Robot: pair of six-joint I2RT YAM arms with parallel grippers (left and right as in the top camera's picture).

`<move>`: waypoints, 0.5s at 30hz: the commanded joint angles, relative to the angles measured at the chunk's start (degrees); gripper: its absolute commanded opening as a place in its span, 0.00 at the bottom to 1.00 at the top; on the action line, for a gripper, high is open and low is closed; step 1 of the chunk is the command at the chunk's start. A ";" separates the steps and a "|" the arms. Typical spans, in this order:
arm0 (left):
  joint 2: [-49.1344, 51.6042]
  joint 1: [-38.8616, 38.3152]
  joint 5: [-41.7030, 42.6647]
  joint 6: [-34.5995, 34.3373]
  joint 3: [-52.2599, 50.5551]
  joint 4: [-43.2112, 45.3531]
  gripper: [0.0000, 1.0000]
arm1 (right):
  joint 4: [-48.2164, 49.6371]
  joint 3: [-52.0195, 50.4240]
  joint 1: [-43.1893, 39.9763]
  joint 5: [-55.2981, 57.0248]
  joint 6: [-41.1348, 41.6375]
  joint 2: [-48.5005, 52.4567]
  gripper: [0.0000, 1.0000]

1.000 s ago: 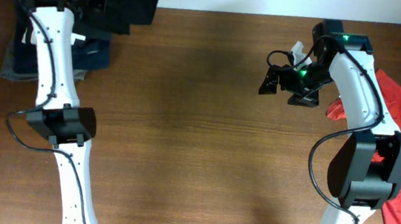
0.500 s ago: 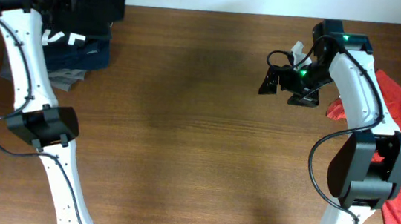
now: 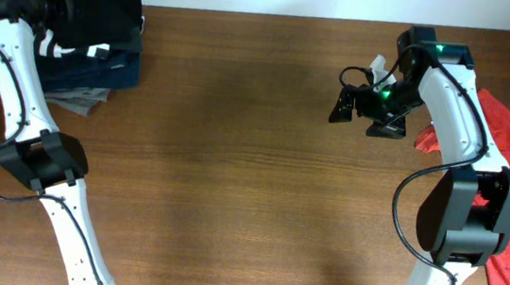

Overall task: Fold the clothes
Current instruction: 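Carry the black bundle left with the left gripper onto the stack, then release the bundle on the stack and press it down with the left gripper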

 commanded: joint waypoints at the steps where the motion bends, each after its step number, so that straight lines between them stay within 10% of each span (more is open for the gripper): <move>1: 3.85 3.17 0.52 -1.31 -0.24 2.14 0.15 | -0.55 -0.33 0.02 0.48 0.09 0.22 0.99; 7: 4.85 6.93 0.57 -1.31 -0.24 3.67 0.41 | -1.11 -0.33 0.02 0.48 0.07 0.22 0.99; 12: 4.83 8.81 0.61 -1.33 -0.24 2.84 0.41 | -1.09 -0.33 0.02 0.50 0.07 0.22 0.99; 15: 4.81 9.07 0.61 -1.33 -0.20 2.67 0.69 | -1.09 -0.33 0.02 0.48 0.07 0.22 0.99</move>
